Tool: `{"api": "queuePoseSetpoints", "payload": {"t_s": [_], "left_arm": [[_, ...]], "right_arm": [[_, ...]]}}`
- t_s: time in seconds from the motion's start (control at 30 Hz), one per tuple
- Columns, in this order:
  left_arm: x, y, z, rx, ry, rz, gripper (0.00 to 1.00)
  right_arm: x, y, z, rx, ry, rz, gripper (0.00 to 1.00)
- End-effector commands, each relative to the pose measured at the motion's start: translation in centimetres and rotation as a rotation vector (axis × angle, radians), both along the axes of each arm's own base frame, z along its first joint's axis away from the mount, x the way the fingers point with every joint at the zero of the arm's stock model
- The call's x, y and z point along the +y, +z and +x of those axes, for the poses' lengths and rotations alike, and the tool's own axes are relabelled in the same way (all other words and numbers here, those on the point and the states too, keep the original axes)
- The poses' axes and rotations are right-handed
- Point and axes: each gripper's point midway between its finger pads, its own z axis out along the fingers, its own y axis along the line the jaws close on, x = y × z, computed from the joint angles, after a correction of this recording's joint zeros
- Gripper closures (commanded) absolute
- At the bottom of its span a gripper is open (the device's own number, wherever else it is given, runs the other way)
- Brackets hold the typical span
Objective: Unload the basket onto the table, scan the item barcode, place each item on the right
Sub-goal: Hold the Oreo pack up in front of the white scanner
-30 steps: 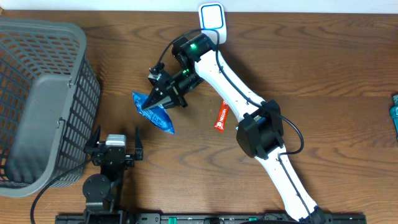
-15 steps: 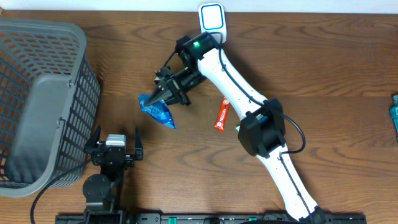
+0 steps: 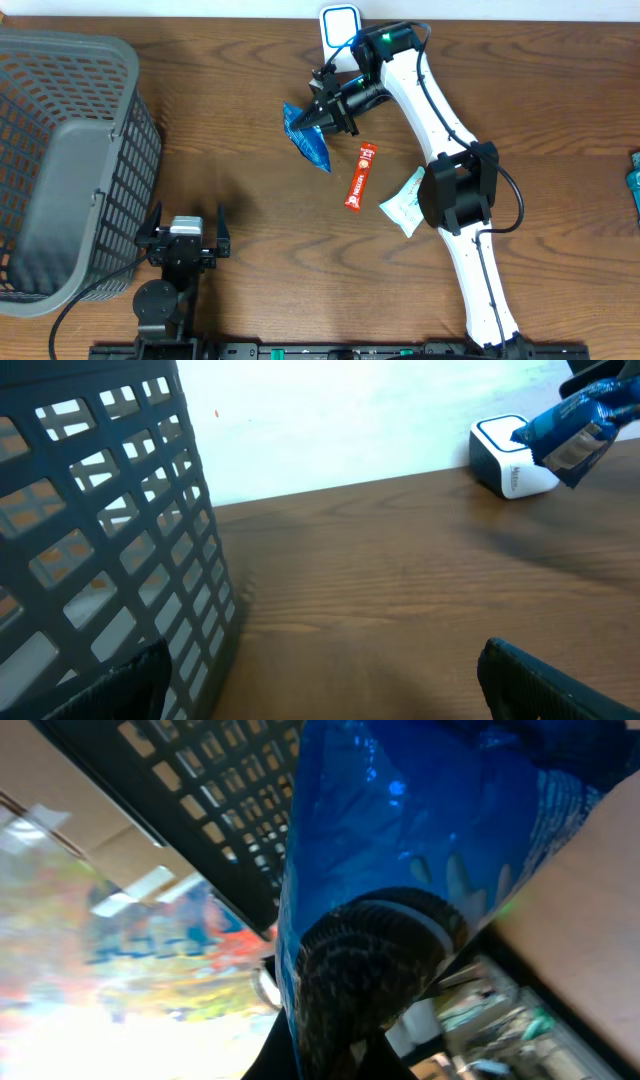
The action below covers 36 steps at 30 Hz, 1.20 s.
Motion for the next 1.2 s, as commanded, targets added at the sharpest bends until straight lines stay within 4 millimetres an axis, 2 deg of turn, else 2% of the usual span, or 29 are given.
{"api": "queuePoseSetpoints", "payload": {"t_s": [0.0, 0.13, 0.27, 0.4, 0.6, 0.77, 0.9, 1.0, 1.17], "left_arm": [[0.1, -1.5, -0.1, 0.046, 0.006, -0.012, 0.02], [0.1, -1.5, -0.1, 0.046, 0.006, -0.012, 0.02], [0.1, -1.5, -0.1, 0.046, 0.006, -0.012, 0.02], [0.1, -1.5, -0.1, 0.046, 0.006, -0.012, 0.02], [0.1, -1.5, -0.1, 0.046, 0.006, -0.012, 0.02], [0.1, -1.5, -0.1, 0.046, 0.006, -0.012, 0.02], [0.1, -1.5, -0.1, 0.046, 0.006, -0.012, 0.02], [0.1, -1.5, -0.1, 0.046, 0.006, -0.012, 0.02], [0.1, -1.5, -0.1, 0.046, 0.006, -0.012, 0.02]], "right_arm": [[0.6, -0.5, -0.5, -0.109, 0.048, 0.051, 0.99], [0.8, 0.0, -0.5, -0.12, 0.047, 0.087, 0.99], [1.3, 3.3, 0.0, -0.001, -0.014, 0.242, 0.99], [1.3, 3.4, 0.0, 0.201, -0.042, 0.156, 0.99], [1.3, 3.4, 0.1, 0.212, -0.045, 0.15, 0.99], [1.0, 1.6, -0.1, 0.248, -0.048, 0.023, 0.99], [-0.8, -3.4, -0.5, 0.38, -0.118, -0.381, 0.99], [-2.0, -5.6, -0.5, 0.483, -0.202, -0.588, 0.99], [-1.6, -5.0, -0.5, 0.535, -0.211, -0.568, 0.99]]}}
